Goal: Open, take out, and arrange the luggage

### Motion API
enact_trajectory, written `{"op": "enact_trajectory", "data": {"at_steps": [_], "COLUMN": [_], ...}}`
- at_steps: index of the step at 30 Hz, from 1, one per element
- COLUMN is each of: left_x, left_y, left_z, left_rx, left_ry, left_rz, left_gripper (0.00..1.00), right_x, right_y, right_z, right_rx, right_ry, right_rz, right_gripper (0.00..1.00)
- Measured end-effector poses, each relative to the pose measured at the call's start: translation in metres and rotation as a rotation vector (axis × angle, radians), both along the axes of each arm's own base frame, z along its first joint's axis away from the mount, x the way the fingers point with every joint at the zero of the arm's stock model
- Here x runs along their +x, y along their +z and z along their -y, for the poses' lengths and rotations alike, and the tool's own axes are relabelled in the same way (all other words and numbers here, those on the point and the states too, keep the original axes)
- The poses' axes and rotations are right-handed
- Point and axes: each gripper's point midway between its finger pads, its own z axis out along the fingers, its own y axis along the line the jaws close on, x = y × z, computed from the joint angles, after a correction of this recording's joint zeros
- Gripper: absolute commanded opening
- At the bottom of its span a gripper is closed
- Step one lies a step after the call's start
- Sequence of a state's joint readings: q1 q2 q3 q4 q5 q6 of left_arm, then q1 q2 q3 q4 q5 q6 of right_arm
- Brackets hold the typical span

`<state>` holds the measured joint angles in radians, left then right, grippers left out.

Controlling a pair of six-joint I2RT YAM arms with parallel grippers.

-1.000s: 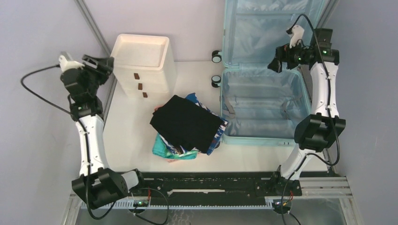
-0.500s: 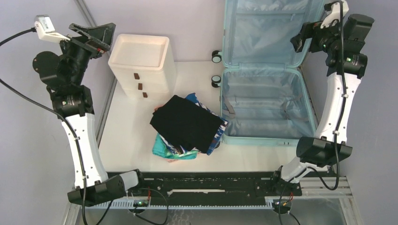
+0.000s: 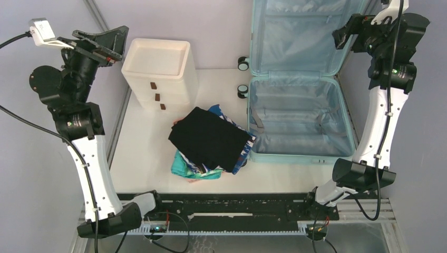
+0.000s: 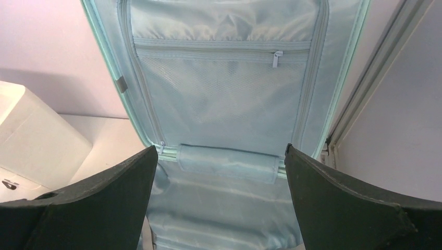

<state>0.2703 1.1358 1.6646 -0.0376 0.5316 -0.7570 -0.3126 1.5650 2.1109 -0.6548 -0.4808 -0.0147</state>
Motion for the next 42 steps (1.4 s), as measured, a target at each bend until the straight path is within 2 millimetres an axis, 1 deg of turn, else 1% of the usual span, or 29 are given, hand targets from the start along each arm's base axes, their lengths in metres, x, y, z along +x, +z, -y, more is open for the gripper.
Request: {"op": "enact_trajectory", "data": {"at_steps": [9,13,19,24,33,38,42], "left_x": [-0.002,-0.009,-0.026,-0.032,-0.025,-0.022,-0.022], "left_y": [-0.008,-0.01,-0.006,-0.01,-0.027,-0.033,-0.034], "left_z": [0.0,0.0,0.002,0.002,-0.005,-0.007,-0.009], "left_rx": [0.02,0.038,0.063,0.077,0.07,0.07,0.072], "left_ry": [0.011,0.024,0.047,0.059,0.073,0.081,0.086], "left_rz": [-0.028,-0.035,-0.016,-0.022,-0.07,-0.086,-0.088], "left_gripper": [1.0,1.0,1.0,1.0,1.0,1.0,1.0], "right_x": [0.0,-0.001,-0.003,-0.007,-0.019,-0.024,-0.025], "right_y": [0.001,0.005,0.006,0.007,0.012,0.008,0.002], "right_z": [-0.001,-0.004,-0.005,-0.005,-0.007,-0.006,-0.006], "right_rx": [0.026,0.035,0.051,0.062,0.065,0.067,0.071], "right_ry": [-0.001,0.012,0.019,0.019,0.016,0.009,0.005], "right_rz": [-0.001,0.008,0.008,0.01,0.029,0.024,0.012], "right_gripper": [1.0,1.0,1.0,1.0,1.0,1.0,1.0]}}
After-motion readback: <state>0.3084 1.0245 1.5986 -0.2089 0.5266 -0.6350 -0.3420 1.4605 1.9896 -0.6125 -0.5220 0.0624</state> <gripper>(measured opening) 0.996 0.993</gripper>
